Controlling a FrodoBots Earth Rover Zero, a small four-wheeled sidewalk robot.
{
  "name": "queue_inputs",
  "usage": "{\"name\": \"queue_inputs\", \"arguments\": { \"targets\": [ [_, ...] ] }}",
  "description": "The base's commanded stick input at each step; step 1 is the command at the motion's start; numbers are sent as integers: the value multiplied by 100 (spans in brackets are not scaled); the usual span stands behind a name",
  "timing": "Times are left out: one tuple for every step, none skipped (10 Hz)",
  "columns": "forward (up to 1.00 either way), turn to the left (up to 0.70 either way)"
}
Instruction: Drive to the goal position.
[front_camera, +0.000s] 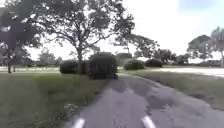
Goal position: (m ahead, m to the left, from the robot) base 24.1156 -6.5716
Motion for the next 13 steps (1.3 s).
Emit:
{"name": "queue_inputs", "arguments": {
  "targets": [
    [69,3],
    [69,3],
    [69,3],
    [69,3],
    [69,3],
    [69,3],
    [69,3],
    [69,3],
    [69,3],
    [69,3],
    [69,3],
    [69,3],
    [69,3]
  ]
}}
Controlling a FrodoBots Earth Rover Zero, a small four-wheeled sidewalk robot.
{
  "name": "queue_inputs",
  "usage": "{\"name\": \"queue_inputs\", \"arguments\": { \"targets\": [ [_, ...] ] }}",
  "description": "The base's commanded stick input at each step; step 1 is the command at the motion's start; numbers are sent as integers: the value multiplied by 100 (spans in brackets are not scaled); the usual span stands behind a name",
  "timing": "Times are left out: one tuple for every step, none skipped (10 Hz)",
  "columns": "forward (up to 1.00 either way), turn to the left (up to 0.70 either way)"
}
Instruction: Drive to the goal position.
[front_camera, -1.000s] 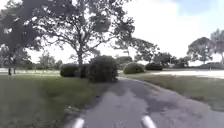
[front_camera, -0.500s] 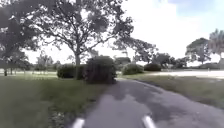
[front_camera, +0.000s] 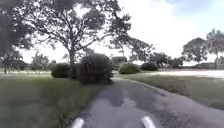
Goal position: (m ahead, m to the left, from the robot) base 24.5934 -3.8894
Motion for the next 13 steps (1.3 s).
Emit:
{"name": "queue_inputs", "arguments": {
  "targets": [
    [69,3],
    [69,1],
    [69,-34],
    [69,-34],
    [69,-28],
    [69,3],
    [69,3],
    [69,3],
    [69,-5],
    [69,-34],
    [69,-29],
    [69,-3],
    [69,3]
  ]
}}
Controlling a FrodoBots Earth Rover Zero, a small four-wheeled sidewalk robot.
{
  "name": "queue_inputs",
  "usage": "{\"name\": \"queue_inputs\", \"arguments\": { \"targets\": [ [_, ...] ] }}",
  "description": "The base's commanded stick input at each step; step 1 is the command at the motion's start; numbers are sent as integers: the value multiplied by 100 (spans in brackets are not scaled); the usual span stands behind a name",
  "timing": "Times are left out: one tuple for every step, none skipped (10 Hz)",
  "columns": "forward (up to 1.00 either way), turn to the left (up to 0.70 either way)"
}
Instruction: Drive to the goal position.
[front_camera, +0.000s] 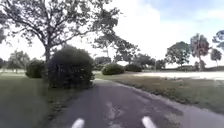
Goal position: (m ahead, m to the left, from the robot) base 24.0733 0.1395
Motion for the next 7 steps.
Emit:
{"name": "queue_inputs", "arguments": {
  "targets": [
    [69,3],
    [69,3],
    [69,3],
    [69,3],
    [69,3],
    [69,3],
    [69,3]
  ]
}}
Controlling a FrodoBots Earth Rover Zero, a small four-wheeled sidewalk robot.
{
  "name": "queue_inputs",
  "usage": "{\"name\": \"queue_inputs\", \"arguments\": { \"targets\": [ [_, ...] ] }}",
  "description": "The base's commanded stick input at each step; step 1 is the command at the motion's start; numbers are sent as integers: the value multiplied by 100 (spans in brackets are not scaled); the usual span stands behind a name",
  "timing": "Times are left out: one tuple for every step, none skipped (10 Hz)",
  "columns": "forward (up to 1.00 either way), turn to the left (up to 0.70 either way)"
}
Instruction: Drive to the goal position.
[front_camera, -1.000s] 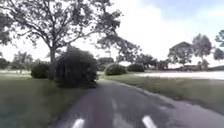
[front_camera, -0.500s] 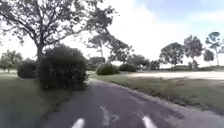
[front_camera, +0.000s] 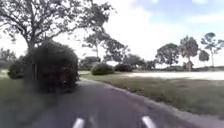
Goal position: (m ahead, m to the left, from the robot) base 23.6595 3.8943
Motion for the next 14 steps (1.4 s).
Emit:
{"name": "queue_inputs", "arguments": {
  "targets": [
    [69,3],
    [69,3],
    [69,3],
    [69,3],
    [69,3],
    [69,5],
    [69,9],
    [69,34],
    [69,34],
    [69,34],
    [69,34],
    [69,34],
    [69,34],
    [69,34]
  ]
}}
